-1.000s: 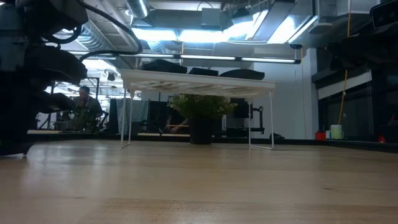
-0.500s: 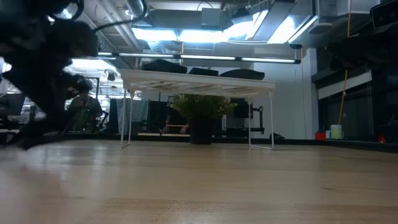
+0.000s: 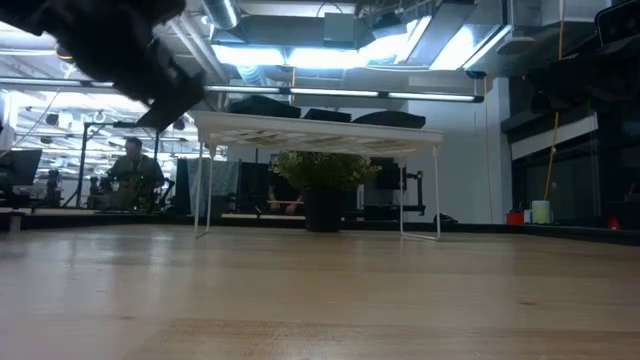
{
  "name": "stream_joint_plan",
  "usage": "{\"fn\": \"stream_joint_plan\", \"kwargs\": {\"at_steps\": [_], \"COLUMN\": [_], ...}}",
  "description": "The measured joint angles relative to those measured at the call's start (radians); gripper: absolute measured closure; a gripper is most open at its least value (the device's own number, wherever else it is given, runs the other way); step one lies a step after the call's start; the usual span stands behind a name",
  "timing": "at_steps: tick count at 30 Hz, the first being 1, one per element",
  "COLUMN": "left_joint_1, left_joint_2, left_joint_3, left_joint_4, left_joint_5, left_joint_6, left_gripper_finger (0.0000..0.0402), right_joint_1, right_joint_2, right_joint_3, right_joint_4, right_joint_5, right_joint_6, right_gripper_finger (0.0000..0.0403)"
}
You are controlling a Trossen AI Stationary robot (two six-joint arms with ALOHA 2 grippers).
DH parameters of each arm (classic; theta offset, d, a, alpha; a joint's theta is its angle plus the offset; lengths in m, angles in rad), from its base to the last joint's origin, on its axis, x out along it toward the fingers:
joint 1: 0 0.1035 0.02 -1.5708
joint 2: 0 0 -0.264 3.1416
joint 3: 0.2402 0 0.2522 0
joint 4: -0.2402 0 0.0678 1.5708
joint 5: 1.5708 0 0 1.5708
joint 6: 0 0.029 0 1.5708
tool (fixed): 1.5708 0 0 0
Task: Pick & Place Mini shaped plates
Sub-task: Stack the square plate on top of the square plate on the shelf
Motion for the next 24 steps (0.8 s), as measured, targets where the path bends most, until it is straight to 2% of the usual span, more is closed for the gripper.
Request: {"fn": "stream_joint_plan", "kwargs": {"at_steps": [15, 20, 24], "left_joint_1": [0.007, 0.056, 0.103], "left_joint_2": [0.000, 0.001, 0.001], "left_joint_3": [0.000, 0.052, 0.120], "left_joint_4": [0.377, 0.325, 0.211], "left_joint_5": [-0.180, -0.181, -0.179], "left_joint_6": [0.209, 0.213, 0.212], "left_gripper_finger": [0.0400, 0.0400, 0.0400], "right_joint_1": [0.000, 0.000, 0.000], "right_joint_2": [0.000, 0.000, 0.000], "right_joint_3": [0.000, 0.000, 0.000], "right_joint_4": [0.000, 0.000, 0.000], "right_joint_5": [0.000, 0.000, 0.000], "right_joint_6": [0.000, 0.000, 0.000], "right_gripper_finger": [0.0273, 0.0273, 0.0273]}}
